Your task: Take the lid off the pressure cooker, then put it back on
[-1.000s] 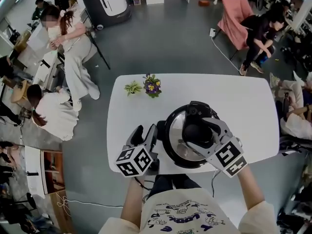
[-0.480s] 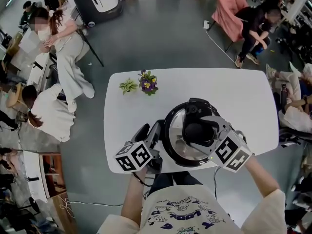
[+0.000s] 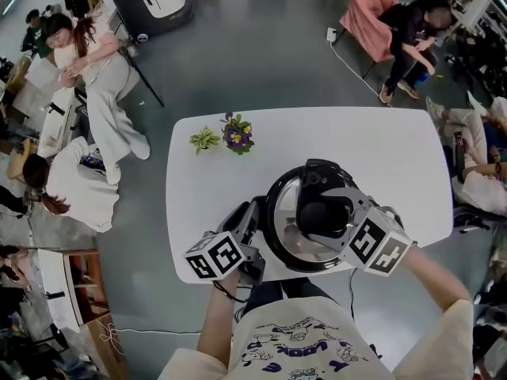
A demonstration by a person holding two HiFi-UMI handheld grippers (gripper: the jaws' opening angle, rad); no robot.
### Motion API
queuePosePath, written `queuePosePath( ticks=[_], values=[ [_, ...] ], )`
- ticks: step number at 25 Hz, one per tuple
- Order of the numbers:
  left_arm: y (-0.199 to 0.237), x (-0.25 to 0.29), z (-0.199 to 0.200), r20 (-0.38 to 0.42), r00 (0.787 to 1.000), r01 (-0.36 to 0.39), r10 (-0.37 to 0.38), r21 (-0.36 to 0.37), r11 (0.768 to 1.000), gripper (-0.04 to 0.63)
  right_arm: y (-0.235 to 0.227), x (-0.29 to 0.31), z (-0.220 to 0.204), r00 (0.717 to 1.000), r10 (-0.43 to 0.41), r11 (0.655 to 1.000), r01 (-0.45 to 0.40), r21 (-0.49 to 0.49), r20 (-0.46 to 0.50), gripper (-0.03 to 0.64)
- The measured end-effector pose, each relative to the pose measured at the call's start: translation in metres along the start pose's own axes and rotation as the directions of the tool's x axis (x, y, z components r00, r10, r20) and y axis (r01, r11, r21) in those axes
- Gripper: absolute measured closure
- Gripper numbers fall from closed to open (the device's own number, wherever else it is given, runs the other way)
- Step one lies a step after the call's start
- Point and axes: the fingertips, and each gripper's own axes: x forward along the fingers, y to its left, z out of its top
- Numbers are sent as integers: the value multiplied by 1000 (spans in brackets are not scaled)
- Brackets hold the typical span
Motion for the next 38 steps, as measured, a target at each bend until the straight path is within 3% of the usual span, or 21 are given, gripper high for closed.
queuePosePath(
  ticks=[8, 12, 38],
  values=[
    [0, 0, 1, 3, 1000, -10, 10, 12, 1000, 486, 2, 6, -6, 984, 111, 994, -108, 31, -139, 299],
    [-1, -1, 0, 1, 1000, -20, 20, 33, 999, 485, 4, 4, -7, 975, 112, 994, -109, 27, -189, 305],
    [1, -3, 0, 42, 997, -58, 57, 36, 998, 486, -1, 4, -7, 977, 49, 996, -32, 85, -206, 298]
  ],
)
